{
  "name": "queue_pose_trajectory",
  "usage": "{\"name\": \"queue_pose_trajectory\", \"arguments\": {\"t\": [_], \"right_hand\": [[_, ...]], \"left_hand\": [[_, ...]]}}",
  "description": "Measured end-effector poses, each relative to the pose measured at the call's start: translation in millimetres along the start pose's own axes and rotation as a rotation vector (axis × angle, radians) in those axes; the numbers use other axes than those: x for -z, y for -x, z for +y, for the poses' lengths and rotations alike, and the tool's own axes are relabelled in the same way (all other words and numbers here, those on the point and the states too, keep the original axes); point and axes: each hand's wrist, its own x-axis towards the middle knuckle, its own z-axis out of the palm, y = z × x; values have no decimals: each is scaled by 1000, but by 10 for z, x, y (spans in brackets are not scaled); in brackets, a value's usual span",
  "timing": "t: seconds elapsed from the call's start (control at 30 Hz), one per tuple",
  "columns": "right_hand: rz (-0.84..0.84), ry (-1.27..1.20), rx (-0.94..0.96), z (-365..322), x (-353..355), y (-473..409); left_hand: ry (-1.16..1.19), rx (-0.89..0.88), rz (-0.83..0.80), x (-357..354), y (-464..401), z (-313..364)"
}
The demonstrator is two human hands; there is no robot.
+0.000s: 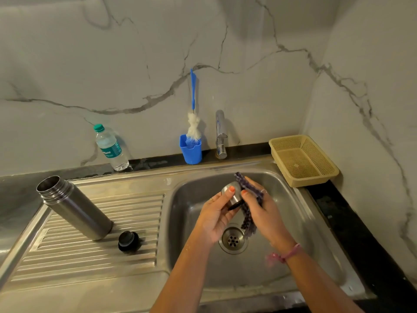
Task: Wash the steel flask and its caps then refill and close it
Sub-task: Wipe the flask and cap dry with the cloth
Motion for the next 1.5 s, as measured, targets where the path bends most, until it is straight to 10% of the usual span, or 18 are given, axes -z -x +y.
{"name": "queue_pose_trajectory", "arguments": {"t": [0.2, 1.0, 1.5], "right_hand": [[-64, 154, 203, -75, -120, 106], [153, -450, -245, -301, -252, -76], [116, -367, 23, -401, -518, 121]], "left_hand": [[19, -48, -15, 17, -27, 21], [-76, -90, 23, -66, 141, 24], [-18, -95, 1, 41, 229, 251]]}}
